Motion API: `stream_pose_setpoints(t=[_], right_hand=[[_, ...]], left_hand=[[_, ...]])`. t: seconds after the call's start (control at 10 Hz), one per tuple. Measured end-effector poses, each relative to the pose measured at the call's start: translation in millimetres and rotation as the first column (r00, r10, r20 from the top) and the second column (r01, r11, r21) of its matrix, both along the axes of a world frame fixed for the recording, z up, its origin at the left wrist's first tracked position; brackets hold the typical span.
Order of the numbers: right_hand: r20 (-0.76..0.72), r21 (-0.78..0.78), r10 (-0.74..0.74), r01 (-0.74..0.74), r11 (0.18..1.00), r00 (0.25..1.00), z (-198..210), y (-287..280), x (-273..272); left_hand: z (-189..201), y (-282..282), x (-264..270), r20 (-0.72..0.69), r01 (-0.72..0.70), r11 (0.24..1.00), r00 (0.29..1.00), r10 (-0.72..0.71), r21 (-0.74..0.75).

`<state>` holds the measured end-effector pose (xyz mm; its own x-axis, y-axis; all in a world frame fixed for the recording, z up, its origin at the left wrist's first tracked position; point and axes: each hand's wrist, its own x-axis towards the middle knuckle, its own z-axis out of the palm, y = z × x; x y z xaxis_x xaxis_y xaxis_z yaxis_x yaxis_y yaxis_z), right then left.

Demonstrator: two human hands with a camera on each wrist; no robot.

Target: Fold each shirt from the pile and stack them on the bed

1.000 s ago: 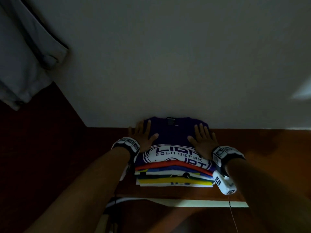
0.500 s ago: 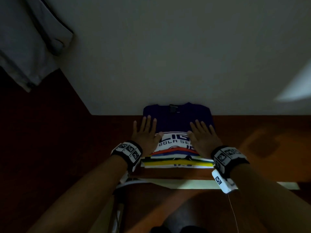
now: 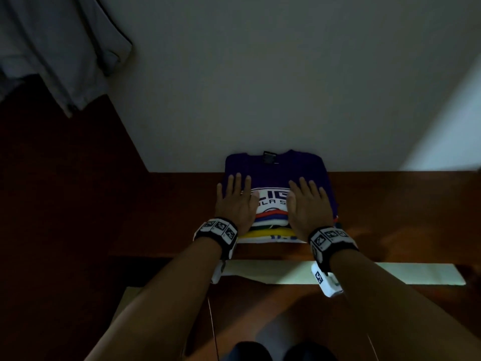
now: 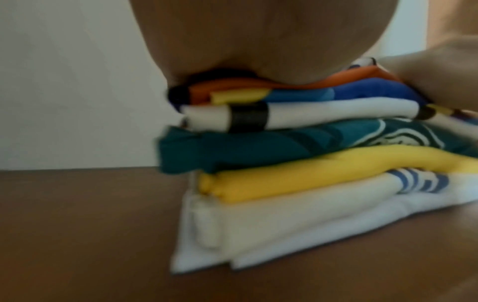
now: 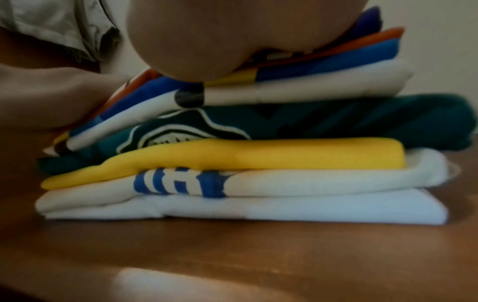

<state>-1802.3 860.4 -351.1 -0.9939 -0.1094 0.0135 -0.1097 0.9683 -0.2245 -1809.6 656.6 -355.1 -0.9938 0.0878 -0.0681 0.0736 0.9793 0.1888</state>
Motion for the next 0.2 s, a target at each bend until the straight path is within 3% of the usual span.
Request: stream_pose_setpoints(t=[0.2], right_hand=[[0.046, 0.004, -0.109, 0.108, 0.994, 0.993, 22, 11, 1]], left_hand=[[19, -30, 2, 0.05, -0.053, 0.994, 0.997, 0.058, -0.094]])
